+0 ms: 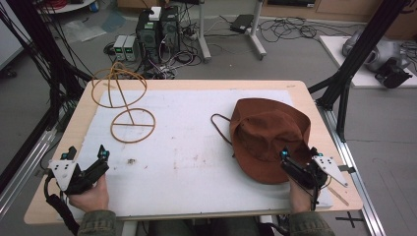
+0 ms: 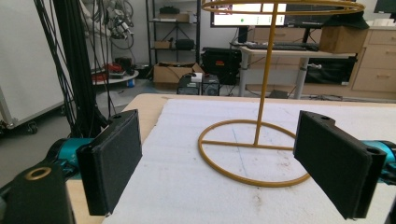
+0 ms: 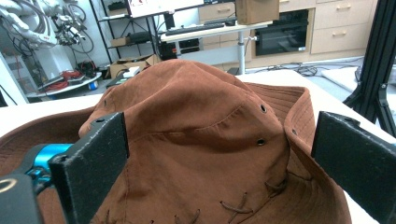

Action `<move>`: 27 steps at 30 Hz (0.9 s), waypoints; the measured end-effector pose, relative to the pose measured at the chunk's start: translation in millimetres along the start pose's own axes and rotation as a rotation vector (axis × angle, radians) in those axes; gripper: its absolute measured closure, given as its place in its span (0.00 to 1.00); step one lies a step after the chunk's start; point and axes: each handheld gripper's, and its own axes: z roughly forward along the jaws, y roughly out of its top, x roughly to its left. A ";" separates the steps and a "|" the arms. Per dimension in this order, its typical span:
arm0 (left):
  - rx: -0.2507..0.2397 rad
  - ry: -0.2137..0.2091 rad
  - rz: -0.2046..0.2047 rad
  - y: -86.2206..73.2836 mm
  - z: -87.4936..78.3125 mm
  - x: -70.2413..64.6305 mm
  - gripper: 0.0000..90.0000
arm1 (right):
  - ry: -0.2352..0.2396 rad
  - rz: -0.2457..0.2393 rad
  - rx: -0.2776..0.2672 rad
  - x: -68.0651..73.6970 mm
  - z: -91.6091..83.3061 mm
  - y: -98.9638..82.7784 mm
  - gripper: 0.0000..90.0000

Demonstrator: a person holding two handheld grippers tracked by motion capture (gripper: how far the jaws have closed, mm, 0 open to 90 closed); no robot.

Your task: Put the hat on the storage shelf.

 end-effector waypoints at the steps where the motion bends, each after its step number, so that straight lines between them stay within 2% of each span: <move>1: -0.001 -0.001 -0.002 -0.1 0.1 -0.1 0.17 | 0.002 0.002 0.000 0.0 0.0 0.0 0.04; 8: -0.002 0.001 -0.002 -0.2 0.5 0.3 0.17 | 0.005 -0.005 -0.003 2.5 -1.6 2.6 0.04; 11: 0.000 0.001 -0.006 -0.3 0.9 1.0 0.17 | 0.015 0.012 0.000 4.9 -3.0 5.7 0.04; 13: 0.002 0.003 -0.009 -0.4 1.1 1.5 0.17 | 0.016 0.007 0.000 6.3 -3.5 7.3 0.04; 18: -0.002 0.001 -0.016 -0.8 1.5 1.9 0.17 | 0.028 -0.025 -0.008 19.9 -6.7 15.4 0.04; 19: 0.000 -0.001 -0.012 -0.6 1.3 1.7 0.17 | 0.039 -0.049 0.010 28.8 -6.4 17.6 0.04; 21: -0.002 -0.005 -0.012 -0.4 1.2 0.9 0.17 | 0.043 -0.054 0.014 32.0 -6.2 17.7 0.04; 22: -0.004 -0.006 -0.012 -0.3 1.3 0.6 0.17 | 0.049 -0.077 0.014 36.2 -5.5 18.2 0.04; 23: -0.007 -0.006 -0.009 -0.3 1.4 0.2 0.18 | 0.046 -0.110 0.036 43.7 -3.5 19.0 0.04; 24: -0.005 -0.007 -0.009 -0.2 1.3 0.0 0.18 | 0.046 -0.110 0.036 43.7 -3.5 19.0 0.04; 27: -0.004 -0.009 -0.015 -0.6 2.3 -0.4 0.18 | 0.037 -0.107 0.075 56.3 6.1 21.7 0.04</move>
